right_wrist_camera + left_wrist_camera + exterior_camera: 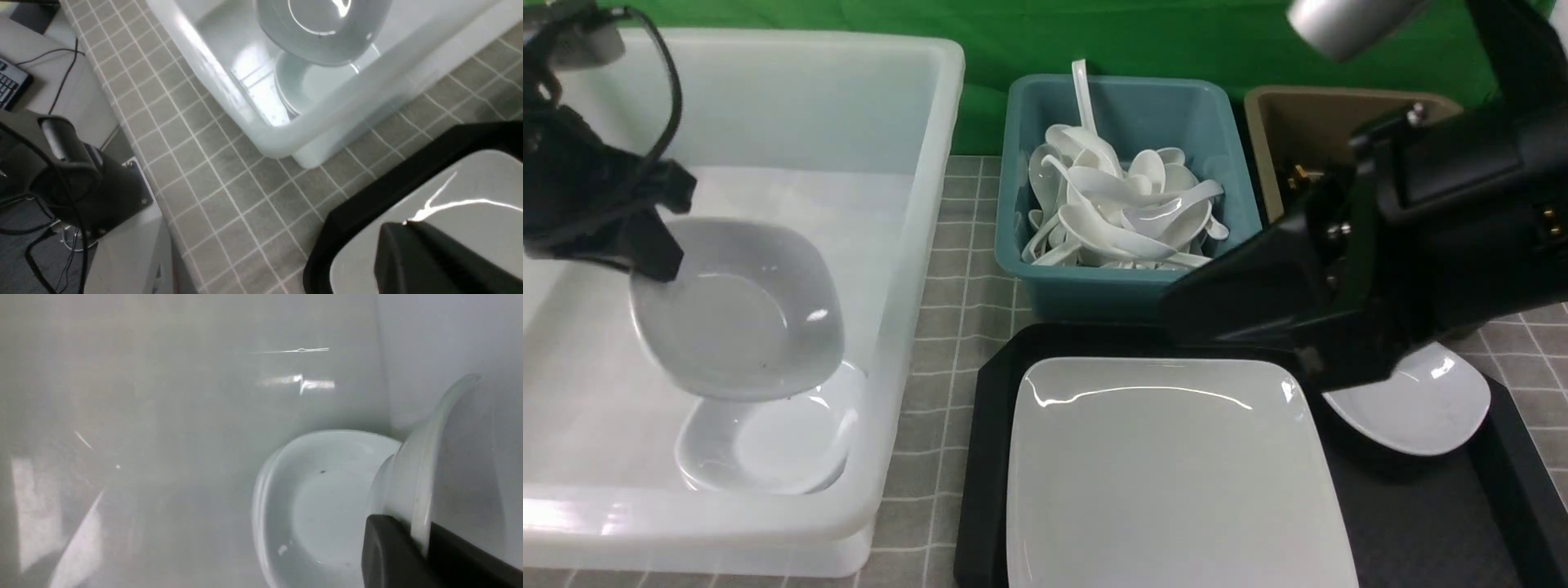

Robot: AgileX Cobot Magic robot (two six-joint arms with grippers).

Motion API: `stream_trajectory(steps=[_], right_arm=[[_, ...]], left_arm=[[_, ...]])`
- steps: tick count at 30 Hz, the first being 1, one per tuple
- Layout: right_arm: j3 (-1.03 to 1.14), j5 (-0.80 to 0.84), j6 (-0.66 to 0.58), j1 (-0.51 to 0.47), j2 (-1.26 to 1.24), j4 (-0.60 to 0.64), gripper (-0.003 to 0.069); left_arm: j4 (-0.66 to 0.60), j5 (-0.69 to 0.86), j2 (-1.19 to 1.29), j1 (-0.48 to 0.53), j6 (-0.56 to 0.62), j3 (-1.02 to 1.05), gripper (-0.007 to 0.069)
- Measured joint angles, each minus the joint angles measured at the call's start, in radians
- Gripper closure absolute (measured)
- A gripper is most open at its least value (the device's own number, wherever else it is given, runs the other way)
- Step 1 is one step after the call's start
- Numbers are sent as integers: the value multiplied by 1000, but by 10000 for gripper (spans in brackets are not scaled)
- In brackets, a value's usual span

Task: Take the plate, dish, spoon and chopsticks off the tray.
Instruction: Use the left arm to put the small plate into the large storage box on the left, then use the left arm to grab a small plate from the dinner plate

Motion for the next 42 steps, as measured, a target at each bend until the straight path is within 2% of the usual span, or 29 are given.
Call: stream_trajectory(steps=[5,7,10,16,19,21,22,23,26,28,30,33,34,35,38,39,41,42], right_arm=[[-29,-37,0,62,34,0,638],[-44,-47,0,88,44,-1,638],[-52,-57,0,104,45,0,638],[-54,-62,12,109,45,-1,638],[-57,-47,12,109,45,-34,638],[-63,-38,21,109,45,-58,638],[-86,-12,68,109,46,-142,638],[-103,0,89,109,46,-180,638],[-159,63,146,109,43,-319,638],[-204,131,191,109,34,-451,638],[-222,180,239,109,17,-553,636],[-225,272,355,109,-26,-801,636],[-222,303,376,109,-40,-849,636],[-210,336,418,108,-63,-941,638],[-153,336,470,88,-139,-1008,638],[-148,336,470,88,-144,-1008,638],[-82,336,522,49,-217,-1013,638],[-51,336,541,30,-245,-1014,638]], left_arm=[[-27,-44,57,9,175,5,591],[-90,-47,106,9,294,5,590],[-124,-28,161,9,344,8,575],[-86,-12,200,9,348,9,419],[-27,-11,178,9,310,-3,275],[-14,-11,171,9,297,-10,252],[14,-12,143,9,262,-40,190],[21,-11,127,9,254,-60,165],[22,-3,80,7,235,-118,134],[20,3,45,-8,214,-149,146],[17,5,26,-34,199,-169,188],[6,10,-1,-147,184,-195,344],[2,10,-3,-190,179,-201,405],[-3,6,-1,-261,165,-211,509],[6,-25,32,-452,113,-233,599],[9,-29,32,-452,108,-235,602],[36,-74,110,-611,39,-284,616],[44,-86,149,-659,25,-313,616]])
